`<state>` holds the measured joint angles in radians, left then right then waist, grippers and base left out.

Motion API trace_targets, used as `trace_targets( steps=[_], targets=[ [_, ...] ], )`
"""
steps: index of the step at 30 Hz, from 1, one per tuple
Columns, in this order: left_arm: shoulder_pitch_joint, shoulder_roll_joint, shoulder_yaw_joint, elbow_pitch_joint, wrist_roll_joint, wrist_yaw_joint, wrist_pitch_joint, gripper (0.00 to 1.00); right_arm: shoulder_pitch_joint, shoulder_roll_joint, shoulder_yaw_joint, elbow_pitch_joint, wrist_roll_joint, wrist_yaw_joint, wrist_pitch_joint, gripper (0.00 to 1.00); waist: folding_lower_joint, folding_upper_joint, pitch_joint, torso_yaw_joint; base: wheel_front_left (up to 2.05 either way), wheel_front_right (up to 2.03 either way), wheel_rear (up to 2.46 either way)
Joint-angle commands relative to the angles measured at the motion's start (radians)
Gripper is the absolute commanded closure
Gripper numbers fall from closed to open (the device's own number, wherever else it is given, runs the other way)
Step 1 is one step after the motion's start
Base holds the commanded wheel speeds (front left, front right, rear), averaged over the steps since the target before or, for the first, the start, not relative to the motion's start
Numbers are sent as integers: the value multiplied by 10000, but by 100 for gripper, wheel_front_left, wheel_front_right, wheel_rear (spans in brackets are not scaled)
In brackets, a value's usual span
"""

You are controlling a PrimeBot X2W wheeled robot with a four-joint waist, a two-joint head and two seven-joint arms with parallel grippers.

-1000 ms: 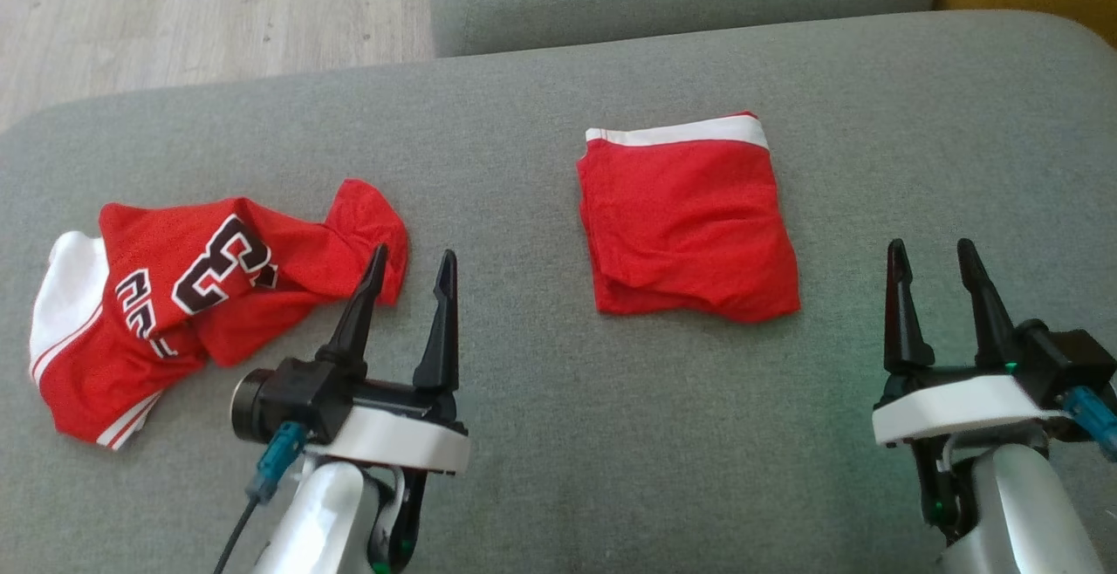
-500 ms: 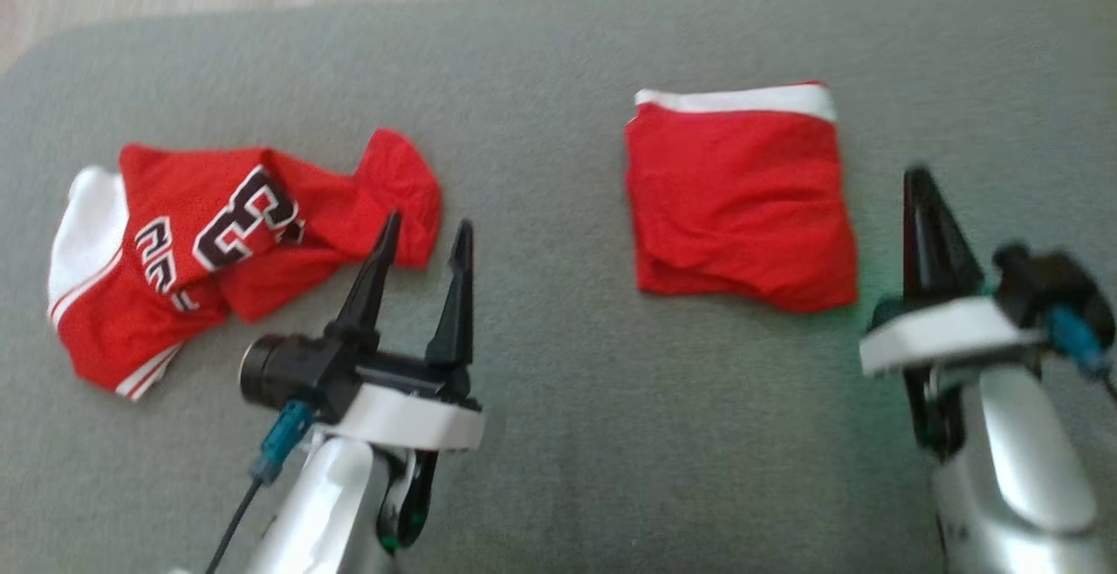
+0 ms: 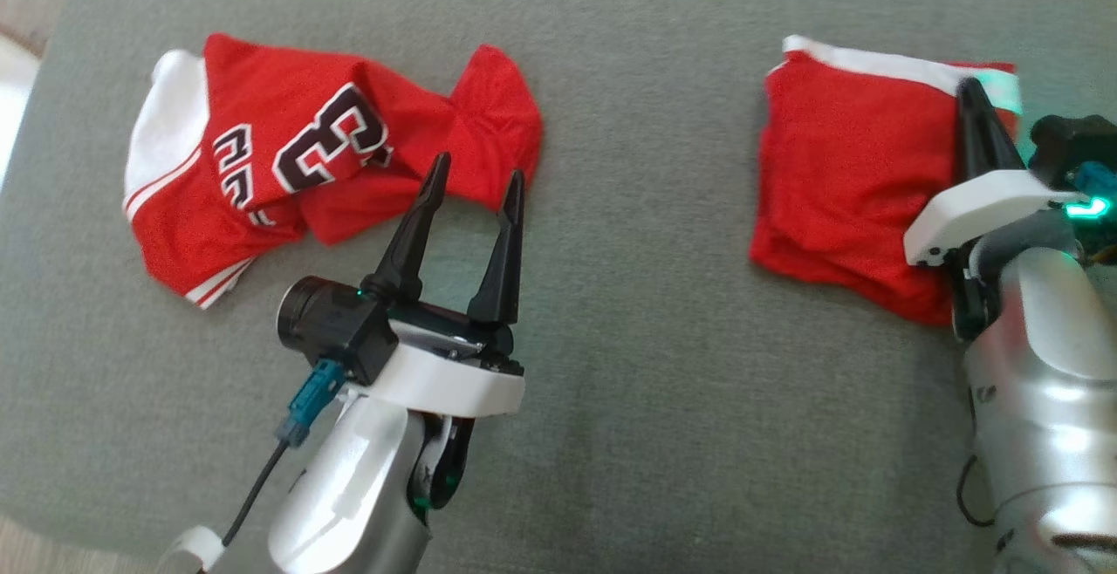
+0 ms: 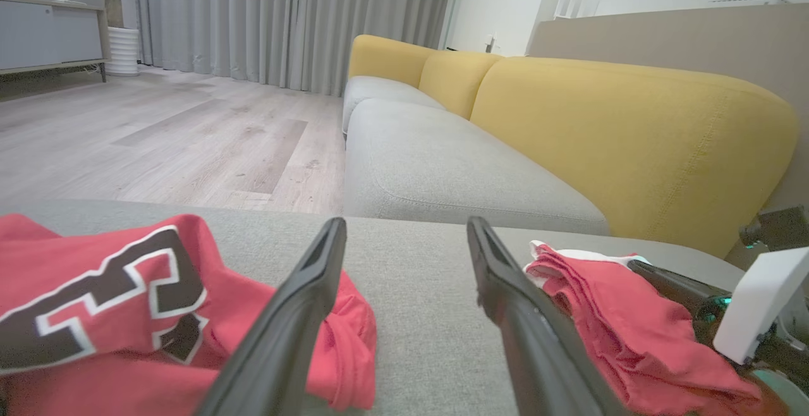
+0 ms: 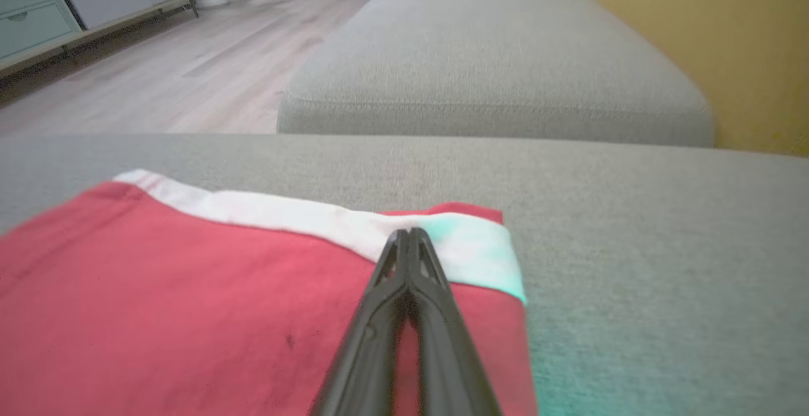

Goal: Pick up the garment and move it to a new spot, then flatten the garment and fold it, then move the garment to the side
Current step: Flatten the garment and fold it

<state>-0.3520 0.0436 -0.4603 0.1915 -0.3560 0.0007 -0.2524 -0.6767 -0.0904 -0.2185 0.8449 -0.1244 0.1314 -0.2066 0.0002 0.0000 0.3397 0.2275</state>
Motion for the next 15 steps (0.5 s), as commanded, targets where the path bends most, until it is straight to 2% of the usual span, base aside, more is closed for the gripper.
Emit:
trace_targets(
  steps=[1,4,7,11,15],
  targets=[
    [-283,67,233,-337,-46,53,-93,0,-187,42,153,-92,-84,-7,-55,100,-2,0,157,180,0,0,0],
    [-323,67,198,-298,-86,106,-93,0,-472,49,6,619,-357,-7,-165,100,-2,0,148,237,0,0,0],
    [-297,67,223,-235,-115,153,-93,0,-712,167,229,643,-348,-7,-464,100,-2,0,36,200,0,0,0],
    [-222,67,291,-178,-152,176,-93,0,-749,342,1075,300,-99,-7,-542,100,-2,0,-151,87,0,0,0],
    [-222,67,238,-207,-217,196,-93,0,-426,393,2387,303,627,-7,-548,100,-2,0,-257,49,0,0,0]
  ],
)
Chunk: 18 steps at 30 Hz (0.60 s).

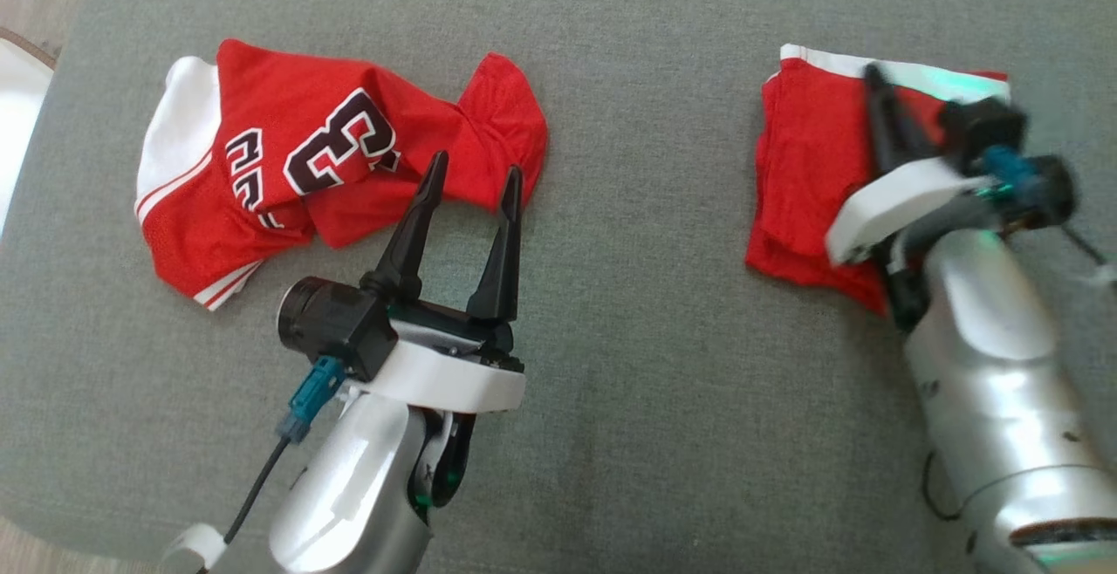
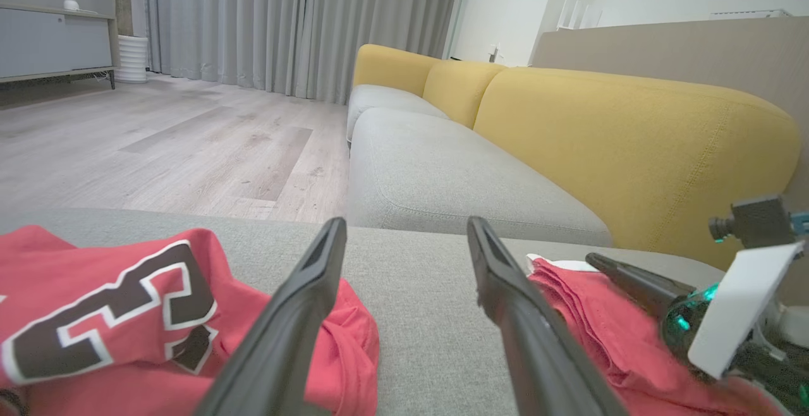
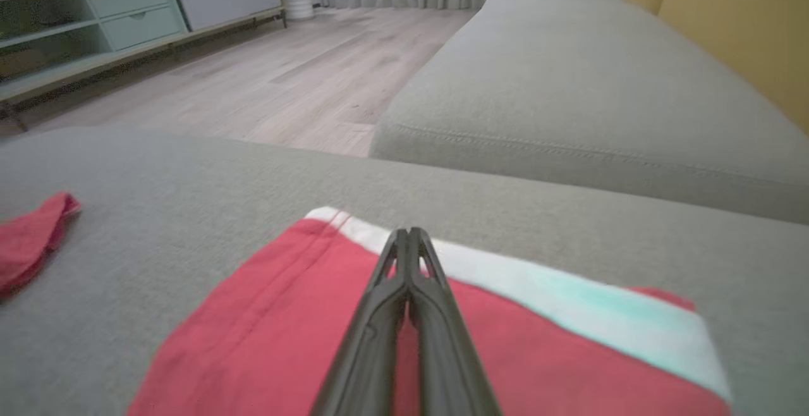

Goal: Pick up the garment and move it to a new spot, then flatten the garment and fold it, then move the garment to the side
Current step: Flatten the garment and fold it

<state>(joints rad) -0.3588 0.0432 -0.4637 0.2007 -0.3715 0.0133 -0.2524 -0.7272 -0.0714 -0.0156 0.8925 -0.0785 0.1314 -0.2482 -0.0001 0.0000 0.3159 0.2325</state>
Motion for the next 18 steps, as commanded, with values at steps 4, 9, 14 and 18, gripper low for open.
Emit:
trace_targets(
  steps=[4,9,14,18],
  targets=[
    [-182,70,228,-266,-86,85,-93,0,296,208,1772,606,926,-7,-68,100,1,0,-77,-23,0,0,0],
    [-166,70,289,-187,-35,89,-93,0,251,210,2798,1107,1618,-7,-59,100,1,0,-208,-149,0,0,0],
    [-74,70,521,-202,117,58,-93,0,145,210,2635,651,1926,-7,-125,100,1,0,-518,-514,0,0,0],
    [41,70,817,-190,288,17,-93,0,521,177,1840,-855,1631,-7,-131,100,1,0,-839,-951,0,0,0]
  ],
)
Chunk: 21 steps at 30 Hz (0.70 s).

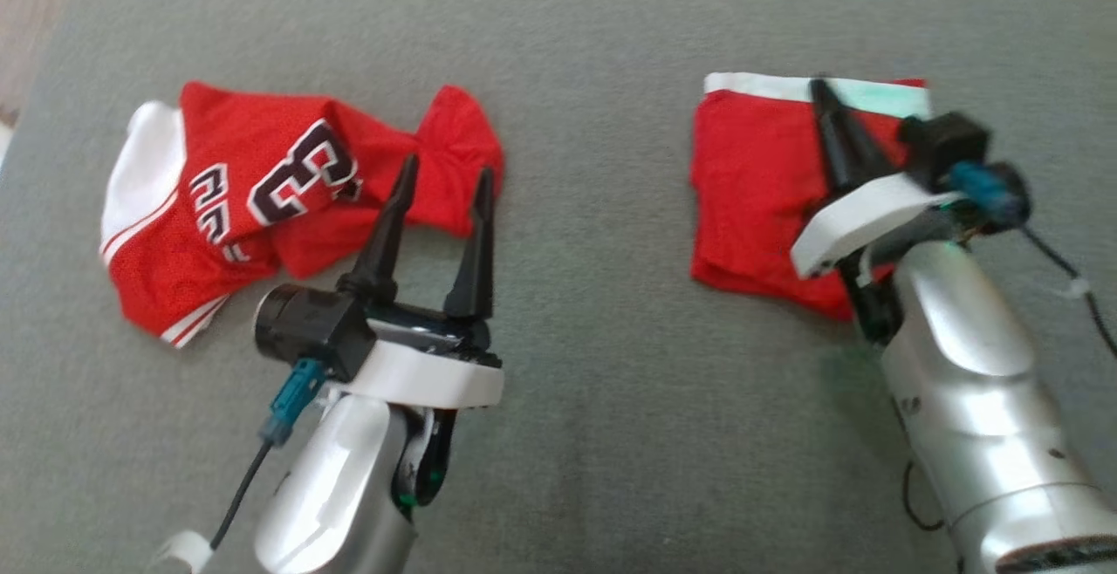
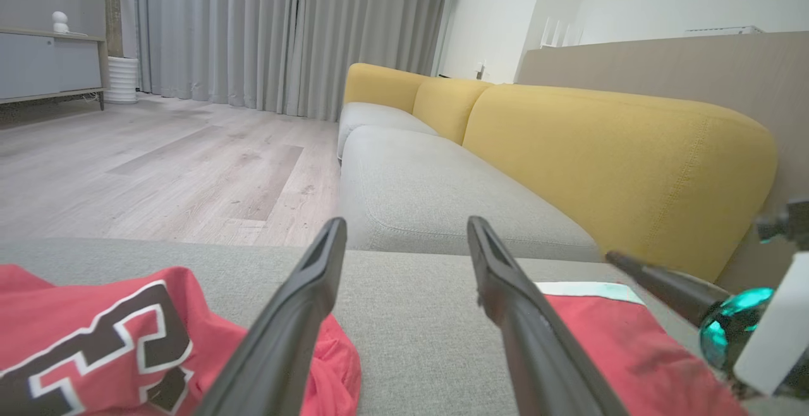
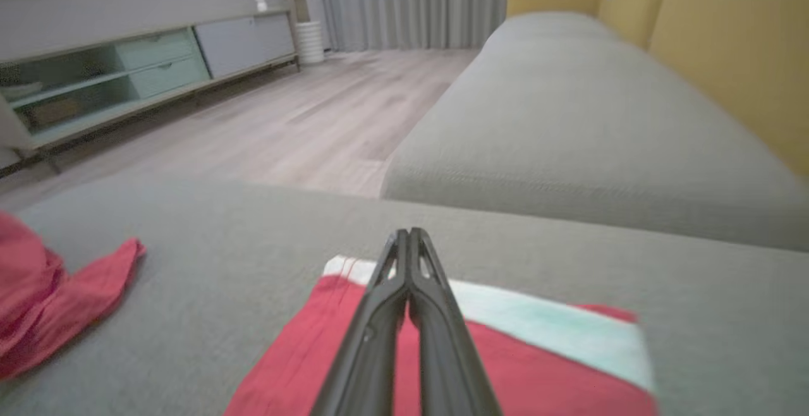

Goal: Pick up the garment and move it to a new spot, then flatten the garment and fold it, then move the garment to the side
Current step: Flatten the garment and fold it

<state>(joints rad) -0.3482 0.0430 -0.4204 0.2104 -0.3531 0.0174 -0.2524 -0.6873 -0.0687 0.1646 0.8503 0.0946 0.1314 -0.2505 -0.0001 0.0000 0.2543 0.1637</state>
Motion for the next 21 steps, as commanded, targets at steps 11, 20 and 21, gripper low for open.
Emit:
trace_targets(
  steps=[11,20,21],
  targets=[
    [393,72,1139,-13,533,-179,-93,0,2648,164,-1807,-4351,-1243,-7,-111,29,1,0,-1015,-1292,0,0,0],
    [1181,72,1522,264,765,-220,-93,0,4769,182,-1693,-5392,-333,-7,-112,0,1,0,-1436,-1598,0,0,0],
    [1239,72,1553,300,812,-218,-93,0,4853,183,-1698,-5424,-267,-7,-112,0,1,0,-1473,-1609,0,0,0]
  ],
)
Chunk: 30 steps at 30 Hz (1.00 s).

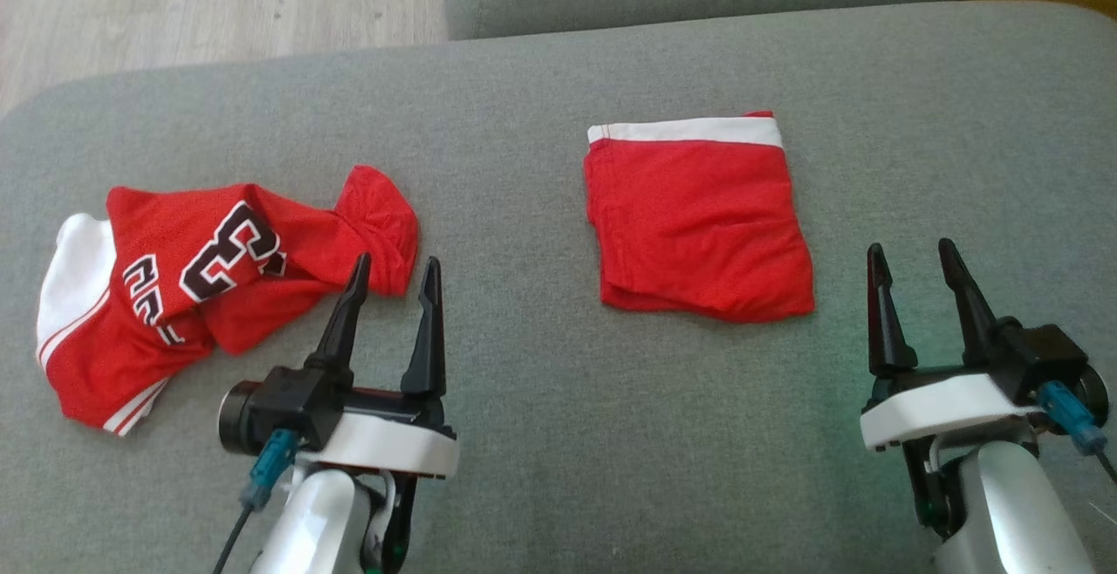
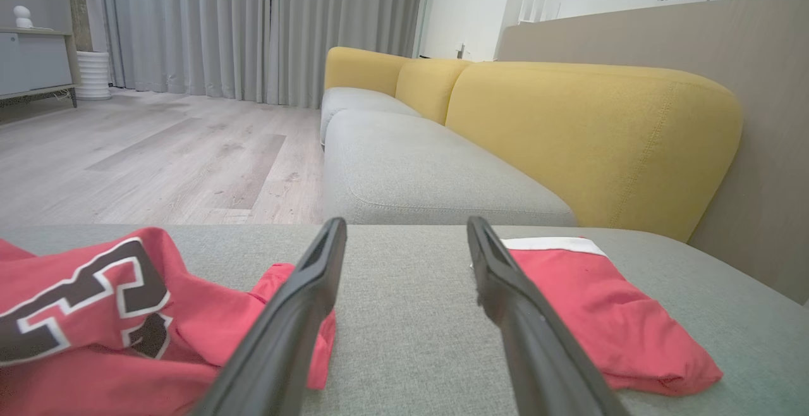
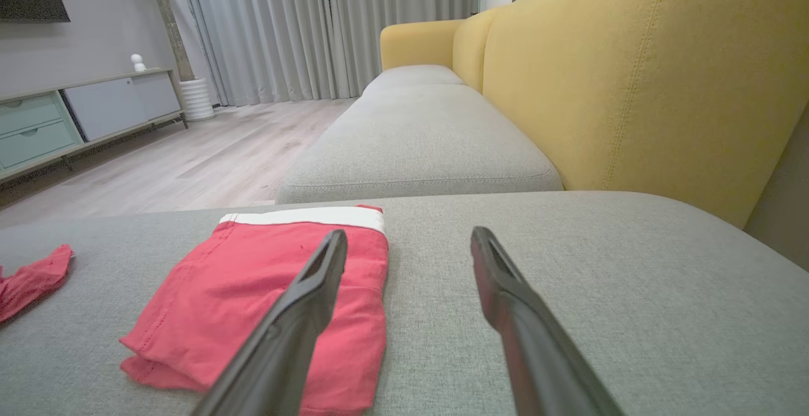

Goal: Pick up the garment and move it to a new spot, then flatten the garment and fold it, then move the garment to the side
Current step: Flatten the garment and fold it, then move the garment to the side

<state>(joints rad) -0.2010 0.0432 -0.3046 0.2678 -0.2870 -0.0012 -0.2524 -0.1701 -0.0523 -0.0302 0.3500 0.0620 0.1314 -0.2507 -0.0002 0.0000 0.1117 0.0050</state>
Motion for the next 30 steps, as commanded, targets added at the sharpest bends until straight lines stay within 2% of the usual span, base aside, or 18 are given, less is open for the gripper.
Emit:
trace_targets(
  steps=[1,11,17,21,30],
  targets=[
    [-180,70,420,-243,196,-37,-93,0,-259,18,257,-444,105,-7,-110,0,2,0,-86,-36,0,0,0],
    [-10,70,414,-171,309,-46,-93,0,-224,19,349,-499,130,-7,-110,0,2,0,-264,39,0,0,0],
    [-157,70,281,-291,236,-1,-94,0,-414,19,209,-262,-20,-7,-110,0,2,0,39,279,0,0,0],
    [-415,70,170,-406,190,-17,-94,0,-1032,20,41,354,-223,-7,39,0,2,0,556,498,0,0,0],
    [-1002,70,-248,-427,3,-60,-94,0,-2820,20,-229,2451,-24,-7,1102,0,2,0,1437,1096,0,0,0]
  ],
)
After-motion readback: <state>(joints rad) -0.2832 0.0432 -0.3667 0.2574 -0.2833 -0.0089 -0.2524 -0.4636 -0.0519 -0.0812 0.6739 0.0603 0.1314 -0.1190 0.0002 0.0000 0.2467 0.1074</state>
